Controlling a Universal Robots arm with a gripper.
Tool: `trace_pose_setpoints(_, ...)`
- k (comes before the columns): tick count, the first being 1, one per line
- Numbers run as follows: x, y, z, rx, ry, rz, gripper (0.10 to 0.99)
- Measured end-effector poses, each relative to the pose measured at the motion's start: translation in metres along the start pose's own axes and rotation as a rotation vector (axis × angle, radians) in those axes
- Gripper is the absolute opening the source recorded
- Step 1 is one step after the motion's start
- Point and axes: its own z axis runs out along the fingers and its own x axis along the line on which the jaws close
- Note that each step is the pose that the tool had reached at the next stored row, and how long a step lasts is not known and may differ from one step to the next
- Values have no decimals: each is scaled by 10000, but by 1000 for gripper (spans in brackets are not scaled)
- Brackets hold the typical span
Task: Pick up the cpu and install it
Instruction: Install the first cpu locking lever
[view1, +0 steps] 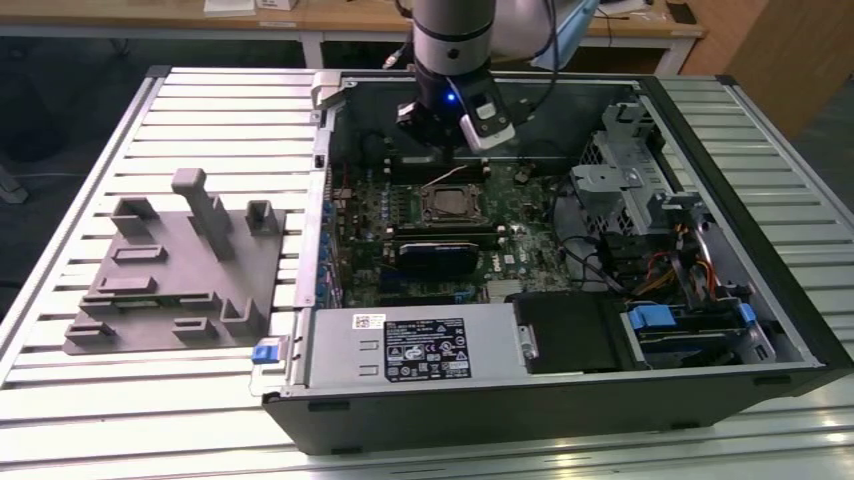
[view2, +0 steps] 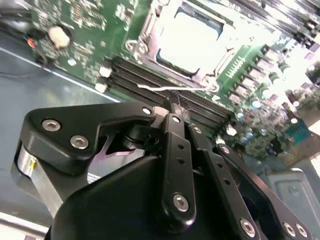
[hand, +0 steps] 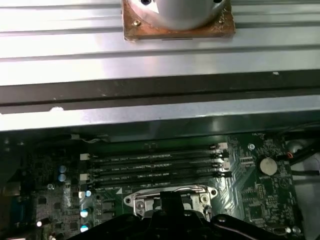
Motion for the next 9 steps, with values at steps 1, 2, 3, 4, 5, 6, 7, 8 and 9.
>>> trace_pose_setpoints(1, 0, -1, 4, -3, -76, 20, 106)
trace_pose_setpoints(2, 1, -2, 10, -6, -128, 37, 106)
trace_pose_setpoints(3, 1, -3, 16, -8, -174, 51, 106)
trace_pose_setpoints(4, 1, -5, 23, -11, -218, 64, 106)
trace_pose_setpoints(5, 2, -6, 30, -14, -262, 73, 106)
trace_pose_setpoints(6, 4, -8, 37, -19, -302, 78, 106)
trace_pose_setpoints(7, 6, -10, 46, -23, -342, 79, 106)
trace_pose_setpoints(8, 8, -13, 56, -25, -375, 79, 106)
trace_pose_setpoints(9, 10, -16, 68, -27, -397, 79, 106)
